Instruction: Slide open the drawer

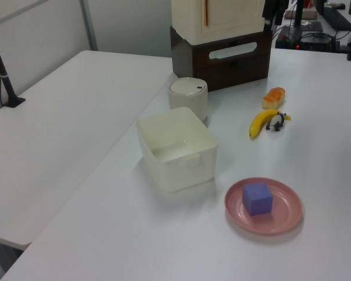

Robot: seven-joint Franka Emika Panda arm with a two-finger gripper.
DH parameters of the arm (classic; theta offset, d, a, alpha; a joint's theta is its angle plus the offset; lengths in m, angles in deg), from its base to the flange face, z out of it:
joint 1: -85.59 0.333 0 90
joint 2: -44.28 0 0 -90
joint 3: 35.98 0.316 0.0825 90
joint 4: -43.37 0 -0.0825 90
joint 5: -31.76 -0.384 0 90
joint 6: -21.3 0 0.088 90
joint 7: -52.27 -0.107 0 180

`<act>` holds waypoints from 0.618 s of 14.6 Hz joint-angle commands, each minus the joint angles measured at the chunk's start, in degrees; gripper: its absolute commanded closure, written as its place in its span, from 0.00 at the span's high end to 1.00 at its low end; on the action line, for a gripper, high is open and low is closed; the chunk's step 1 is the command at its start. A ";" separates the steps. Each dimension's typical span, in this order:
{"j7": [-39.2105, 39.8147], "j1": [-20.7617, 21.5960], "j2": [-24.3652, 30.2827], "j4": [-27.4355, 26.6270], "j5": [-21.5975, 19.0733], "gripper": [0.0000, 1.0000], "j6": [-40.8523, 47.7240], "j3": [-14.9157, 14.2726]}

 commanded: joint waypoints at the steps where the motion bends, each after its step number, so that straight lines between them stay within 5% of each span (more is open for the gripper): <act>1: -0.25 0.18 0.58 -0.88 -1.01 1.00 -0.30 0.07; 9: 8.17 -0.43 -2.66 -1.06 3.47 1.00 -1.95 0.07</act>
